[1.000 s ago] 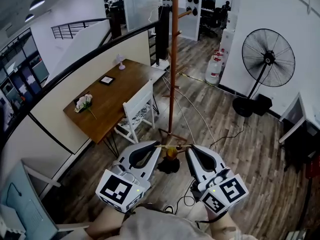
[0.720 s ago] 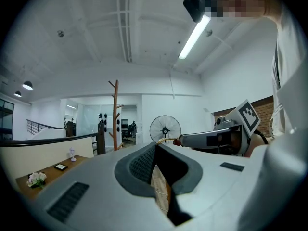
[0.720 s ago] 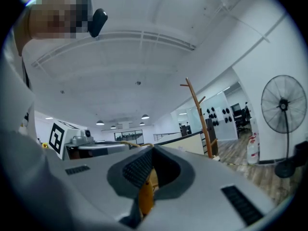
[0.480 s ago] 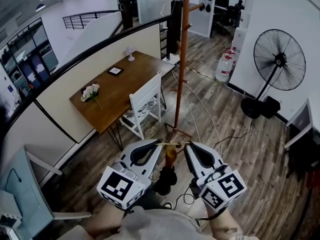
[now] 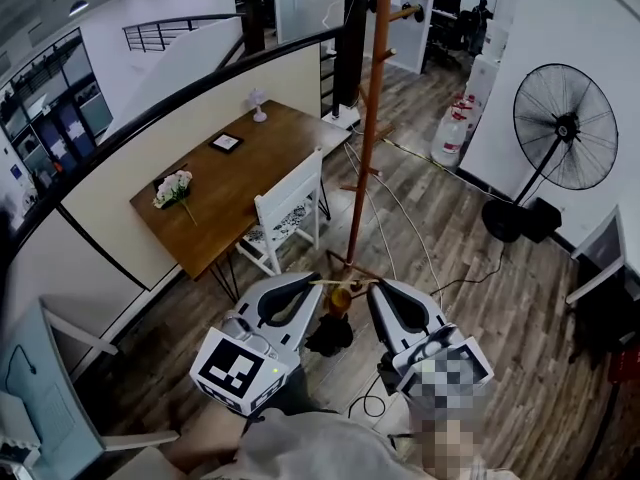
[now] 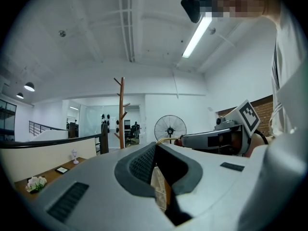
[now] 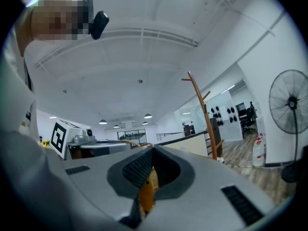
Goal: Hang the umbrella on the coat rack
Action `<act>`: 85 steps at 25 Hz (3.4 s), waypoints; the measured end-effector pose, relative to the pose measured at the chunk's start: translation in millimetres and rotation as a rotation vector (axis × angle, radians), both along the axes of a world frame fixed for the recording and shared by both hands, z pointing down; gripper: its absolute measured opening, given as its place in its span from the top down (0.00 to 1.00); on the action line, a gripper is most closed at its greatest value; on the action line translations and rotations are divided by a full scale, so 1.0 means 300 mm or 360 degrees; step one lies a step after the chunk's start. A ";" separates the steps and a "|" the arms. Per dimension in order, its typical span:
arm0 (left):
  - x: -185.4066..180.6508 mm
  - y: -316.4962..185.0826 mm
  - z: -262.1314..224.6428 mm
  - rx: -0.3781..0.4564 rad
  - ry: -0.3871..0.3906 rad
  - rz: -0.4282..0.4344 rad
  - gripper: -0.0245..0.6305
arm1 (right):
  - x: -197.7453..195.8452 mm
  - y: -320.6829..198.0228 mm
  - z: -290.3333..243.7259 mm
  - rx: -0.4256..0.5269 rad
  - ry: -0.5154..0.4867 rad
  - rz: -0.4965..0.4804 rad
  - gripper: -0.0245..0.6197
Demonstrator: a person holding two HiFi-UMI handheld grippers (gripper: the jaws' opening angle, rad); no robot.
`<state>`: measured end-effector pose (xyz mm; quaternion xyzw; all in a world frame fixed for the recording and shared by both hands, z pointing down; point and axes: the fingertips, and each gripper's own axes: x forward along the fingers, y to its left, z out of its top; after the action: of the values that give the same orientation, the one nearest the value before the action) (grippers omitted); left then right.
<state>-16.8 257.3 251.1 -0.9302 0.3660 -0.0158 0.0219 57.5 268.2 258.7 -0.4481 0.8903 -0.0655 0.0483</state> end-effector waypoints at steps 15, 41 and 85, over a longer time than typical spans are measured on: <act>-0.124 -0.631 0.027 -0.0107 0.0033 0.0183 0.96 | -0.142 -0.625 0.021 -0.0099 0.0037 0.0122 0.95; -0.074 -1.269 0.102 -0.0170 -0.0028 0.0492 0.96 | -0.108 -1.185 0.099 -0.0202 0.0083 0.0360 0.95; 0.150 -1.666 0.642 -0.0741 -0.0153 0.0765 0.96 | 0.092 -1.538 0.595 -0.0614 -0.0136 0.0564 0.95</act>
<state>28.2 -242.6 443.6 -0.9681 0.1214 -0.1372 -0.1709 85.3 -193.1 437.2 -0.5947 0.7662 -0.2434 0.0103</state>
